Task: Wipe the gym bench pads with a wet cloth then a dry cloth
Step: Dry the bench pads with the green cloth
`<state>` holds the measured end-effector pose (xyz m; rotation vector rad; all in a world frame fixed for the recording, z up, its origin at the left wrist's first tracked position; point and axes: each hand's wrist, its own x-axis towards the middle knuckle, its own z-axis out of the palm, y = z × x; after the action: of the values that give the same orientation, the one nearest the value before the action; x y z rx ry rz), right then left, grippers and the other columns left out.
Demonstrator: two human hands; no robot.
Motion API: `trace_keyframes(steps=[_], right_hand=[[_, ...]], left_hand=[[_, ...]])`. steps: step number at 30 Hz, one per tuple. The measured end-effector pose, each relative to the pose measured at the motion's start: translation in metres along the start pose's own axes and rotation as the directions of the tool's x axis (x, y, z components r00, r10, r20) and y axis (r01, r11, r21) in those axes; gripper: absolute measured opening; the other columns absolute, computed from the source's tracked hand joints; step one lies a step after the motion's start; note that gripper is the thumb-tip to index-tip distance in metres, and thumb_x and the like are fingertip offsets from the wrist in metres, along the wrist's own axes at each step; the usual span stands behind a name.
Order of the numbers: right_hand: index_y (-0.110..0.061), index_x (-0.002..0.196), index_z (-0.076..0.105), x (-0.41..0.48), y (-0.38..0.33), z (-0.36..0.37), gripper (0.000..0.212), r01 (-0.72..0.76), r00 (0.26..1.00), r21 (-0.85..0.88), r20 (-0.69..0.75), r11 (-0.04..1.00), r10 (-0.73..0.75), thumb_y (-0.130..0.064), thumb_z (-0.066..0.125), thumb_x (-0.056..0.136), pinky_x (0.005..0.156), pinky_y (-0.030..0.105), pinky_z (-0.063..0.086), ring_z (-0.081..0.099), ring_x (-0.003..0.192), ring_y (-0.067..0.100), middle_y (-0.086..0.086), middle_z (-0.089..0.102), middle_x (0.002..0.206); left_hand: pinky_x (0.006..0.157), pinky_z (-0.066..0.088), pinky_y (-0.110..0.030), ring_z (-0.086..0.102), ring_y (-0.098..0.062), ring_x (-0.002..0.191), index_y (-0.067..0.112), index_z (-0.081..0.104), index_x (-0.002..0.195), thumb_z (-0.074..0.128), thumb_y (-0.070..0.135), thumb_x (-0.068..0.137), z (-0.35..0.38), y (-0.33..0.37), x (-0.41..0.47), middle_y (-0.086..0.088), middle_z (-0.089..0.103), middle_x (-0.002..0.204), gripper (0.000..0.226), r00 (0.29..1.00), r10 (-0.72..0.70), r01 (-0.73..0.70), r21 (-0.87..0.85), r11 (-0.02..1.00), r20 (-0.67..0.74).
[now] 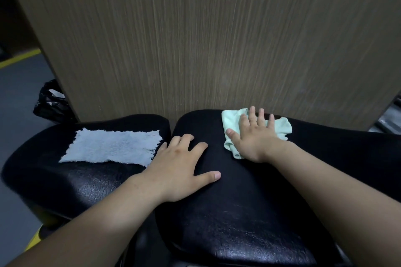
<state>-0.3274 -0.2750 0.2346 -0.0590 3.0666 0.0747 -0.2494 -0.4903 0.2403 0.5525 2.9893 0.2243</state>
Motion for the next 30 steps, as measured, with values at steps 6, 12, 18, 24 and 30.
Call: trace_keyframes(steps=[6, 12, 18, 24, 30], right_hand=[[-0.016, 0.156, -0.009, -0.082, -0.005, 0.001, 0.086, 0.170, 0.983, 0.015, 0.062, 0.985, -0.171, -0.068, 0.002, 0.088, 0.118, 0.057, -0.009, -0.023, 0.147, 0.034, 0.009, -0.025, 0.161], [-0.007, 0.152, 0.026, -0.165, -0.025, 0.017, 0.085, 0.331, 0.943, -0.037, -0.021, 0.943, -0.331, -0.065, 0.005, 0.094, 0.113, 0.056, 0.012, 0.009, 0.149, 0.041, 0.013, 0.007, 0.164], [-0.001, 0.128, 0.062, -0.167, -0.044, 0.041, 0.090, 0.266, 0.962, -0.048, -0.042, 0.963, -0.268, -0.067, 0.010, 0.094, 0.097, 0.064, 0.026, 0.042, 0.133, 0.042, 0.017, 0.050, 0.144], [-0.015, 0.153, -0.018, -0.122, -0.052, 0.003, 0.088, 0.230, 0.971, 0.056, 0.049, 0.971, -0.233, -0.069, -0.005, 0.085, 0.115, 0.059, -0.016, -0.034, 0.143, 0.029, 0.001, -0.035, 0.157], [-0.015, 0.156, -0.008, -0.028, -0.051, -0.002, 0.086, 0.073, 0.997, 0.082, 0.029, 0.994, -0.075, -0.069, 0.011, 0.092, 0.115, 0.065, -0.009, -0.021, 0.148, 0.030, 0.003, -0.019, 0.163]], left_hand=[[0.122, 0.013, -0.040, 0.008, -0.013, 0.146, 0.037, 0.027, 0.152, 0.031, 0.079, 0.085, -0.007, -0.018, -0.007, 0.005, 0.020, 0.158, 0.079, 0.998, 0.044, -0.044, 0.004, 0.999, -0.054], [0.121, 0.010, -0.050, 0.005, -0.014, 0.147, 0.038, 0.032, 0.149, 0.007, 0.084, 0.071, -0.007, -0.046, -0.014, 0.004, 0.022, 0.158, 0.094, 0.993, -0.034, 0.035, 0.014, 0.999, -0.113], [0.119, 0.015, -0.053, 0.010, -0.016, 0.147, 0.037, 0.033, 0.148, 0.028, 0.073, 0.089, -0.013, -0.062, -0.018, 0.002, 0.022, 0.158, 0.070, 0.987, -0.122, 0.122, -0.005, 0.992, -0.106], [0.120, 0.014, -0.053, 0.011, -0.016, 0.148, 0.036, 0.034, 0.148, 0.034, 0.057, 0.099, -0.012, -0.071, -0.020, 0.004, 0.018, 0.161, 0.053, 0.988, -0.145, 0.147, 0.025, 0.989, -0.050], [0.121, 0.008, -0.055, 0.002, -0.016, 0.150, 0.041, 0.028, 0.150, 0.031, 0.055, 0.101, -0.009, -0.076, -0.021, 0.003, 0.008, 0.164, 0.052, 0.990, -0.136, 0.138, 0.031, 0.990, -0.037]])
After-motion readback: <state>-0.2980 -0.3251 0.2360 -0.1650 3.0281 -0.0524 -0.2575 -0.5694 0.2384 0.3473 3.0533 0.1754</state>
